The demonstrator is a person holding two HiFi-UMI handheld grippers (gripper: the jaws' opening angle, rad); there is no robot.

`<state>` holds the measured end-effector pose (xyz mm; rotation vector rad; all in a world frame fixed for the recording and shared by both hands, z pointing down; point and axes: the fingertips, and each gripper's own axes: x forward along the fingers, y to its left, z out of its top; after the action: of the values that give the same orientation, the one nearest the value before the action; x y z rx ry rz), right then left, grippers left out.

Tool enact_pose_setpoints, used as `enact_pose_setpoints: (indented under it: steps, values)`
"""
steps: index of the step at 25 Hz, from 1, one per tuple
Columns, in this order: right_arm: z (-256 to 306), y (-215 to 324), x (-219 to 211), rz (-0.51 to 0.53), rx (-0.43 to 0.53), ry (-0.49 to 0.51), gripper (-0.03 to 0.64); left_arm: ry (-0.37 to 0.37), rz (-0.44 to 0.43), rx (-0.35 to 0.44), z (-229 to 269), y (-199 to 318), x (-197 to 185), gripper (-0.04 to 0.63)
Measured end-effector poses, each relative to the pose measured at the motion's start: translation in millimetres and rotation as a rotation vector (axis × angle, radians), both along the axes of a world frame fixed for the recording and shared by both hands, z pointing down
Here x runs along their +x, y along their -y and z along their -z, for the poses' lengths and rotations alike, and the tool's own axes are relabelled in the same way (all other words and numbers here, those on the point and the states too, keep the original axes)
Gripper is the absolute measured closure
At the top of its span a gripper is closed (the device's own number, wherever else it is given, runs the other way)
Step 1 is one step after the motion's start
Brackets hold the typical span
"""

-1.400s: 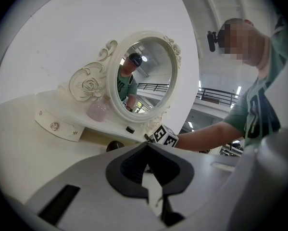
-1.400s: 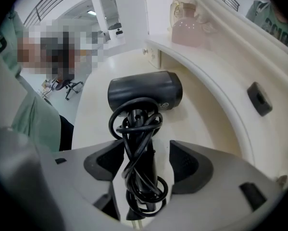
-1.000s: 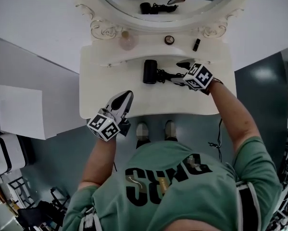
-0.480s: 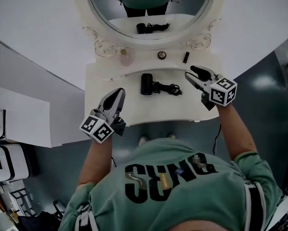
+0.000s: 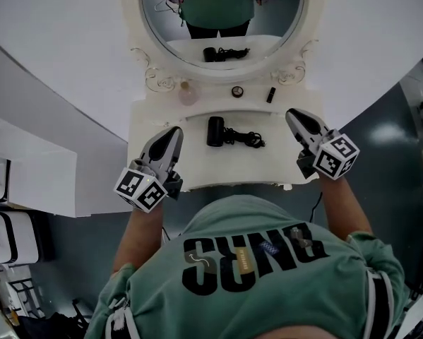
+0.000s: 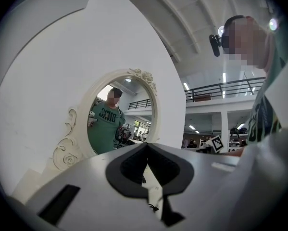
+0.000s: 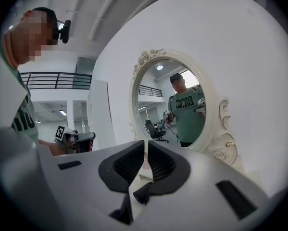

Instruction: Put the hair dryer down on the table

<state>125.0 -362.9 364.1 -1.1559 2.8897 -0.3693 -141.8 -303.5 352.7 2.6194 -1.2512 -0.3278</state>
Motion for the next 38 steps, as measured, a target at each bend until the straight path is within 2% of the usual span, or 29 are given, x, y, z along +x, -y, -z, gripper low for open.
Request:
enact_pose_setpoints:
  steps: [2, 8, 20, 38]
  values:
    - [-3, -1, 5, -0.028, 0.002, -0.013, 0.621, 0.005, 0.008, 0.002, 1, -2, -1, 0.588]
    - [-16, 1, 15, -0.070, -0.028, -0.046, 0.623, 0.017, 0.021, 0.007, 0, -7, 1, 0.588]
    - [-32, 4, 11, -0.055, -0.060, -0.085, 0.623, 0.020, 0.017, -0.013, -10, -5, 6, 0.588]
    - [-30, -1, 8, -0.033, -0.048, -0.133, 0.624, 0.018, 0.018, -0.018, -10, -8, 6, 0.588]
